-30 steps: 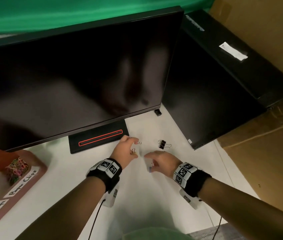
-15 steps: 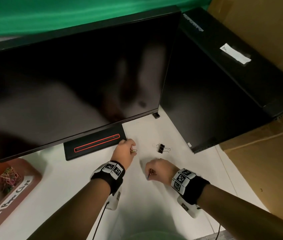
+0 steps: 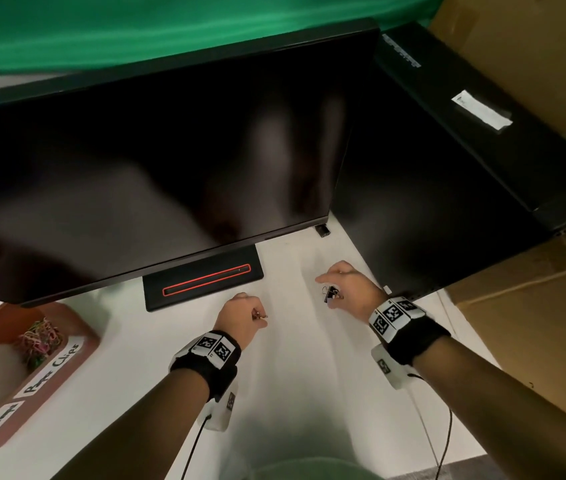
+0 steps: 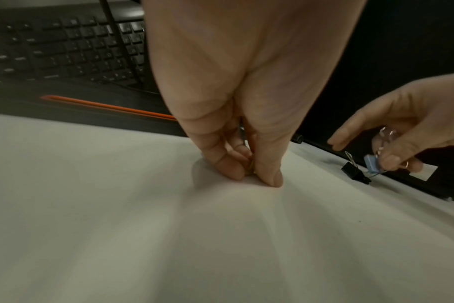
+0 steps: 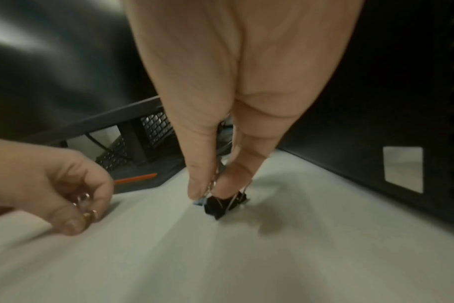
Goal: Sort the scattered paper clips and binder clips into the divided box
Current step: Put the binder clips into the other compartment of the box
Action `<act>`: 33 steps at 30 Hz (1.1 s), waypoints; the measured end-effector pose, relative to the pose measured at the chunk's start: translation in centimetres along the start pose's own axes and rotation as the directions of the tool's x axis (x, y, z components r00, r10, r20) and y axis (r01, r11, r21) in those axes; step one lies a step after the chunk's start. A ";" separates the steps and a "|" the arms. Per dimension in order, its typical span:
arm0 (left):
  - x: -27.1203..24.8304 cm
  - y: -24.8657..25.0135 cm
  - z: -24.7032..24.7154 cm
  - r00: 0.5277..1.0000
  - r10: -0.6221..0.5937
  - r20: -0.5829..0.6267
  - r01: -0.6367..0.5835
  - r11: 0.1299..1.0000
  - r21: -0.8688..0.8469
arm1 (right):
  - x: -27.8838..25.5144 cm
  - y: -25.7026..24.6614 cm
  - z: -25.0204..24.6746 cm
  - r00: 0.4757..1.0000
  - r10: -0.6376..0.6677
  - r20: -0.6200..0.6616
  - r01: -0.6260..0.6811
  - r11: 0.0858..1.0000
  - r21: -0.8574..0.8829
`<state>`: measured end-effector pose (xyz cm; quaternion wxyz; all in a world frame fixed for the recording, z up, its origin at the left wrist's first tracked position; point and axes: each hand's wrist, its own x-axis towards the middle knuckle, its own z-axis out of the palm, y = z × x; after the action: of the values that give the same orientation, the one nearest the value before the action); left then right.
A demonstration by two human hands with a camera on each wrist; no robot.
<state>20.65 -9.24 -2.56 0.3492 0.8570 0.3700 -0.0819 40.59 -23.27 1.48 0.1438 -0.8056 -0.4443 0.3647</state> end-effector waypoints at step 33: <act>-24.1 -25.8 -22.4 0.700 -0.604 -0.382 0.397 0.773 -0.494 | 3.7 -44.8 21.5 0.780 -0.563 0.273 0.585 0.811 0.002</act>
<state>-17.02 4.08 9.75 0.3556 0.6258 0.6816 0.1316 -0.93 3.09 9.75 0.1550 -0.5822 -0.6979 0.3874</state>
